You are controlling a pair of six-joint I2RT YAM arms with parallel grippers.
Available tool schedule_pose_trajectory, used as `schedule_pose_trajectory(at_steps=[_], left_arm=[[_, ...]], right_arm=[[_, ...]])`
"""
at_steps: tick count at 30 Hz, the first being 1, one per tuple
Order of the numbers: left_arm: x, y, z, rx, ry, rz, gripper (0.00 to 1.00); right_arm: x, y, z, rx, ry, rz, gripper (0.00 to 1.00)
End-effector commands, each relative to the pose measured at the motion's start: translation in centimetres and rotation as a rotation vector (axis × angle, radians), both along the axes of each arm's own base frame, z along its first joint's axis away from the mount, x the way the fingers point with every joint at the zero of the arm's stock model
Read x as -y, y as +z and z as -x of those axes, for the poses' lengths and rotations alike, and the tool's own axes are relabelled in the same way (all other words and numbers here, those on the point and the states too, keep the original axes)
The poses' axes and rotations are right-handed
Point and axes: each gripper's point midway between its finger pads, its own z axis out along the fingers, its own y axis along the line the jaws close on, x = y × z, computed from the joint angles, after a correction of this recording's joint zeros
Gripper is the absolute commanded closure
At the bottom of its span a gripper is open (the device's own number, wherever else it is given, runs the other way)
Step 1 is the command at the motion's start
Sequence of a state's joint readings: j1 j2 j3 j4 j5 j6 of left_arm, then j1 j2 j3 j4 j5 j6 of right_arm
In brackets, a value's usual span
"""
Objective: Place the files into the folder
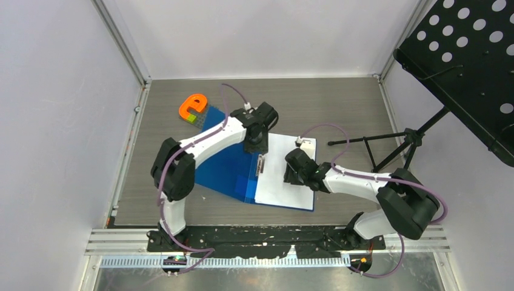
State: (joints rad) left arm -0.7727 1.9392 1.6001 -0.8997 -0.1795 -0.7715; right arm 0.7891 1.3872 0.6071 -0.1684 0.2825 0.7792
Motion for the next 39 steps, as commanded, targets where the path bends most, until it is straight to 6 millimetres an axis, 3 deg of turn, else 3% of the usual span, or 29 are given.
schedule_pose_trajectory(at_steps=[1, 6, 10, 12, 15, 16, 20, 25, 29, 31, 34, 39], left_arm=[[-4.6, 5.6, -1.9, 0.111, 0.049, -0.014, 0.5], [-11.8, 9.9, -4.4, 0.216, 0.191, 0.046, 0.35], [-17.2, 13.6, -5.2, 0.314, 0.316, 0.118, 0.28], [-19.4, 14.4, -5.2, 0.341, 0.377, 0.131, 0.27], [-23.1, 13.5, -4.3, 0.317, 0.514, 0.117, 0.27], [-25.3, 10.4, -2.8, 0.261, 0.629, 0.135, 0.3], [-26.0, 5.9, -0.5, 0.182, 0.701, 0.162, 0.35], [-24.2, 3.8, -0.5, 0.189, 0.644, 0.265, 0.37], [-23.2, 3.8, -0.6, 0.183, 0.598, 0.307, 0.36], [-23.0, 4.1, -0.7, 0.195, 0.579, 0.323, 0.36], [-21.7, 5.3, -1.2, 0.207, 0.522, 0.389, 0.37], [-19.6, 8.3, -1.5, 0.238, 0.421, 0.489, 0.35]], right_arm=[[0.6, 0.3, -1.7, 0.033, -0.02, 0.028, 0.57], [2.3, -1.0, -2.8, -0.001, -0.056, 0.079, 0.58], [1.7, -2.0, -3.7, -0.027, -0.025, 0.108, 0.58], [1.0, -2.3, -4.0, -0.041, -0.009, 0.101, 0.59], [0.4, -1.9, -4.2, -0.04, 0.0, 0.079, 0.6], [0.5, -1.0, -4.2, -0.024, -0.005, 0.067, 0.6], [0.7, 0.6, -3.9, 0.007, -0.009, 0.042, 0.6], [1.4, 4.1, -4.2, 0.088, -0.027, 0.015, 0.57], [3.0, 5.9, -4.6, 0.135, -0.058, 0.06, 0.5], [4.2, 5.8, -4.7, 0.138, -0.083, 0.096, 0.47], [6.0, 4.4, -4.6, 0.109, -0.122, 0.156, 0.43], [7.8, 1.8, -4.6, 0.067, -0.161, 0.178, 0.27]])
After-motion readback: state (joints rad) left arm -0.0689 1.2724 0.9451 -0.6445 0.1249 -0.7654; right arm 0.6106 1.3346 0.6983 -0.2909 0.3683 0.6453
